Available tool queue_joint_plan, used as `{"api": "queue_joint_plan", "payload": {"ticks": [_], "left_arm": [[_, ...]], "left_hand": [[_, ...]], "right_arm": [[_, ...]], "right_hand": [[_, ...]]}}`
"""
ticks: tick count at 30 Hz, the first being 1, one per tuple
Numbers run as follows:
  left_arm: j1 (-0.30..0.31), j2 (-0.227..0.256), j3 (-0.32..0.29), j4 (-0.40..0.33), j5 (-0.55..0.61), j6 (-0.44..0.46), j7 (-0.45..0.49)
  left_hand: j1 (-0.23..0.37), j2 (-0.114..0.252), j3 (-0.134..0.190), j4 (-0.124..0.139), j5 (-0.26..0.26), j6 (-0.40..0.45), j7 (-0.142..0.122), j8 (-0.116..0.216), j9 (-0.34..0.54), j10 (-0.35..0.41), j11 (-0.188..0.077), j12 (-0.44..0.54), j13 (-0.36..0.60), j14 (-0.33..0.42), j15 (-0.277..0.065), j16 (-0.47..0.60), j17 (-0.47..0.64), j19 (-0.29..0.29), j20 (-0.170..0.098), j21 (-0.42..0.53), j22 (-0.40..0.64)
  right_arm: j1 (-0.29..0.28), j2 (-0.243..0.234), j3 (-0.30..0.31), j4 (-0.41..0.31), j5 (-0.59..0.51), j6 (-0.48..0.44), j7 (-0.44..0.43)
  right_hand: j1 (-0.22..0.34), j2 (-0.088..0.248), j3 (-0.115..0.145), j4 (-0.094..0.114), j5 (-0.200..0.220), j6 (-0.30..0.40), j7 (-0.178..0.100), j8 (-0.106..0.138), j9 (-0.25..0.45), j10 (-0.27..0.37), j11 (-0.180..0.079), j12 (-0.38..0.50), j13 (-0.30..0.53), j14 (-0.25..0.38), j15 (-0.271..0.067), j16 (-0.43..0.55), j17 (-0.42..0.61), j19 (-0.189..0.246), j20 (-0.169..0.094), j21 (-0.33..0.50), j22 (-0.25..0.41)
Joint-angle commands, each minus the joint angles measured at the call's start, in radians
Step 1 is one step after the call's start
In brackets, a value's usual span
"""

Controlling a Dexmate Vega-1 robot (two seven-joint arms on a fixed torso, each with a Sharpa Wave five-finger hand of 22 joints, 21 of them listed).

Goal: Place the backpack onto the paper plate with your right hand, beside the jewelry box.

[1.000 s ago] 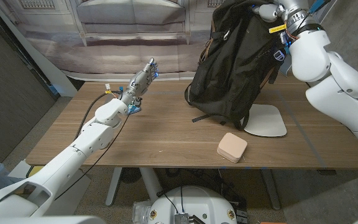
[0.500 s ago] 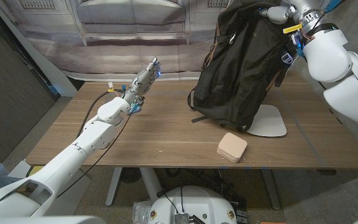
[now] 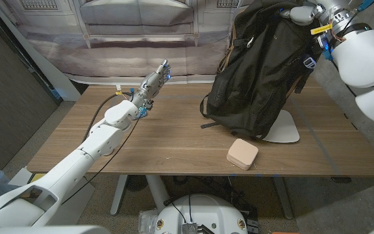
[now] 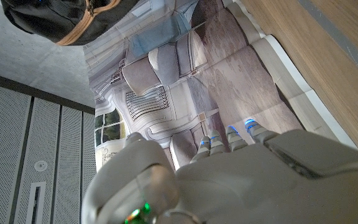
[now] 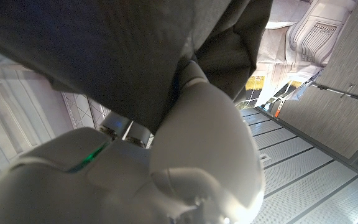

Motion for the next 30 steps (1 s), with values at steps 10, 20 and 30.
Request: {"api": "queue_joint_plan", "payload": {"ticks": [10,20,30], "left_arm": [[-0.034,-0.013,0.033,-0.007,0.024,0.041,0.003],[-0.048,-0.02,0.047,-0.013,0.034,0.057,0.004],[-0.045,-0.026,0.052,-0.024,0.042,0.056,0.014]], "left_hand": [[0.008,0.007,-0.011,-0.002,-0.004,-0.002,0.0,0.0,0.004,-0.006,0.001,-0.001,0.004,-0.004,0.004,-0.003,0.006,-0.003,-0.001,-0.001,0.004],[0.009,0.008,-0.012,-0.001,-0.004,-0.001,0.0,0.0,0.004,-0.006,0.002,-0.001,0.004,-0.004,0.004,-0.003,0.006,-0.003,-0.001,-0.001,0.004],[0.01,0.009,-0.014,-0.001,-0.004,-0.002,-0.001,0.0,0.004,-0.007,0.001,-0.001,0.004,-0.004,0.004,-0.003,0.005,-0.003,-0.001,0.0,0.004]], "right_arm": [[-0.147,0.089,0.198,0.016,0.012,0.166,0.085],[-0.203,0.158,0.275,-0.014,-0.013,0.168,0.125],[-0.244,0.22,0.334,-0.033,-0.028,0.18,0.163]], "right_hand": [[0.039,0.032,-0.005,0.0,-0.001,0.012,-0.012,-0.004,0.007,0.009,-0.003,-0.01,0.012,0.032,-0.133,0.014,0.002,-0.004,-0.149,0.026,-0.006],[0.035,0.033,-0.007,0.002,-0.002,0.012,-0.013,-0.007,0.009,0.012,-0.001,-0.017,0.015,0.029,-0.132,0.014,0.004,-0.01,-0.149,0.036,-0.013],[0.034,0.035,-0.006,0.003,-0.002,0.01,-0.014,-0.012,0.008,0.013,0.0,-0.025,0.018,0.027,-0.132,0.014,0.007,-0.015,-0.149,0.045,-0.02]]}}
